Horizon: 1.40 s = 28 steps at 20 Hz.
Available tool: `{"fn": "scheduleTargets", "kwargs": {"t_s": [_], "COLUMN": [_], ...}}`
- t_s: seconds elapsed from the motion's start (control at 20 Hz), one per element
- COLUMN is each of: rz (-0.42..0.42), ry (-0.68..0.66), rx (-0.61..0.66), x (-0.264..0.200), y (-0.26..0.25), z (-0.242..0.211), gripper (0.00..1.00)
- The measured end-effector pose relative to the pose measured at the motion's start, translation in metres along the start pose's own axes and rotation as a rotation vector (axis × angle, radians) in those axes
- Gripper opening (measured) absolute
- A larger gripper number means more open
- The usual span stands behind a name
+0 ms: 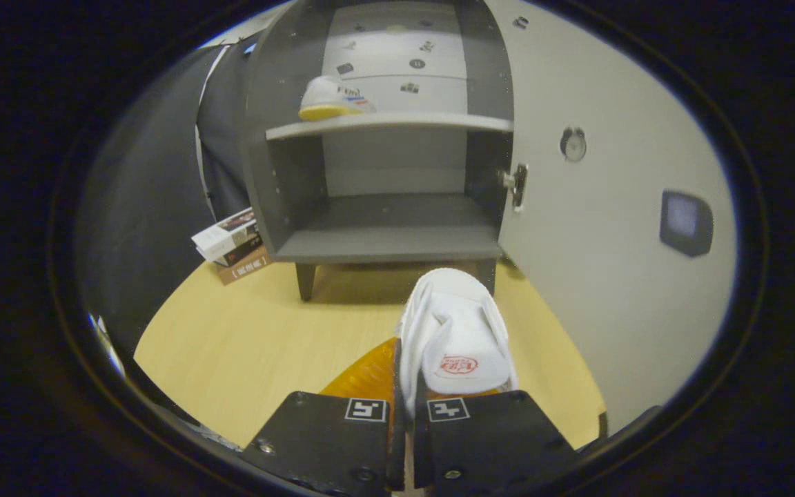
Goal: Open the shoe cabinet door, grab the shoes and put them into the shoe cabinet, then close the shoe cabinet door.
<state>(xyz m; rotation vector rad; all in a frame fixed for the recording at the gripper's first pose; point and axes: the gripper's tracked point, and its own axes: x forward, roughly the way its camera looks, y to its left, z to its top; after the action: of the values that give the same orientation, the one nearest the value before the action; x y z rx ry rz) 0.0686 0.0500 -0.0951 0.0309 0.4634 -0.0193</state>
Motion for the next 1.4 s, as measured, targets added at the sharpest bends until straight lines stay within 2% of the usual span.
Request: {"fn": "scheduleTargets", "kwargs": {"t_s": [0.35, 0.75, 1.1, 1.4], "rz": [-0.051, 0.008, 0.053, 0.054], "ry": [-0.192, -0.317, -0.323, -0.282], "rx": [-0.054, -0.08, -0.11, -0.133], "x": [-0.022, 0.021, 0.094, 0.161], "y": [-0.006, 0.007, 0.024, 0.028], "z": [0.136, 0.27, 0.345, 0.367], "gripper": [0.09, 0.08, 0.08, 0.09]}}
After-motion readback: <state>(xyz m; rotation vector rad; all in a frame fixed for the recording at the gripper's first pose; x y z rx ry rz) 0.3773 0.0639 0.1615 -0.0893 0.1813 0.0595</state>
